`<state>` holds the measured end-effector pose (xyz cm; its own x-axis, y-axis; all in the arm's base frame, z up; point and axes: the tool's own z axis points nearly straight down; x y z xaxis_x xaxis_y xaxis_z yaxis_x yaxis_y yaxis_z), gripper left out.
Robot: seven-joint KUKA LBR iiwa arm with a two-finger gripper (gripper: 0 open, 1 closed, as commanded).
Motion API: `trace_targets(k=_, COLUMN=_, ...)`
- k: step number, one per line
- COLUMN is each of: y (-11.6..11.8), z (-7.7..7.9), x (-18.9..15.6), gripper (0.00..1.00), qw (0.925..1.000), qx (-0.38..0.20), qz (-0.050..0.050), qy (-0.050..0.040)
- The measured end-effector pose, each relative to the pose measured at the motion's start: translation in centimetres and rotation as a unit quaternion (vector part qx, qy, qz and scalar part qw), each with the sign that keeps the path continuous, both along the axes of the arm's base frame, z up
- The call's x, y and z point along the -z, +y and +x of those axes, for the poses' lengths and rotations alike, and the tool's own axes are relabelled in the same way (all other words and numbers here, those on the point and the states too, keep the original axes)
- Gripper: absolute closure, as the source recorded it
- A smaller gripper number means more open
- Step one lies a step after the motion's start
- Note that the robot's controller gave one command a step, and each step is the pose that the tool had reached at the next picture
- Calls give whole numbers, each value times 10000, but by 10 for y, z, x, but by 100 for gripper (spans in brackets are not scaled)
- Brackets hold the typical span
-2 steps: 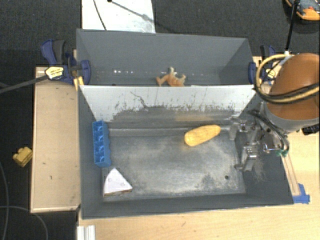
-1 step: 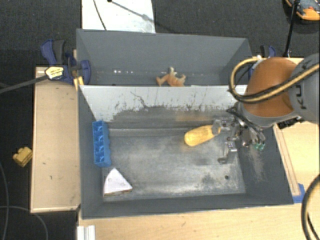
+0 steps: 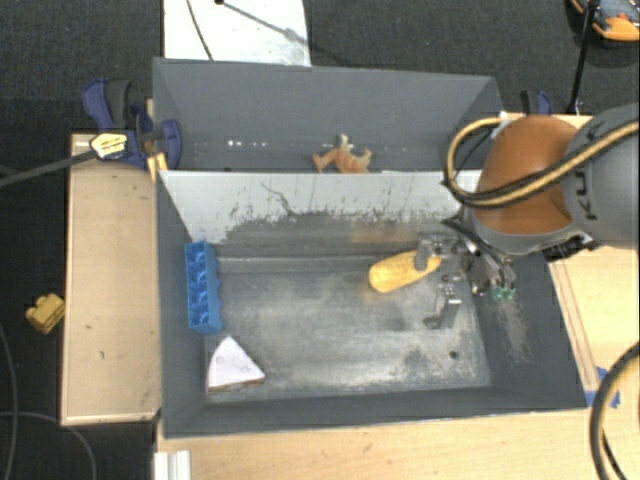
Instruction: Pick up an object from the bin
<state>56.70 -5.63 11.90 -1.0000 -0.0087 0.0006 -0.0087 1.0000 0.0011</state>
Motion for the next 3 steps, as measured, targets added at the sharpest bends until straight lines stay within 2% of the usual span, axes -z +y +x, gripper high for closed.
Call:
trace_targets(k=1, y=12, z=23, x=-11, gripper=0, qw=9997, qx=-222, qz=-6, qy=-29)
trace_targets(k=2, y=21, z=26, x=44, gripper=0, qw=9977, qx=673, qz=-4, qy=-49)
trace_targets(k=3, y=9, z=26, x=45, gripper=100, qw=10000, qx=-21, qz=-8, qy=-65)
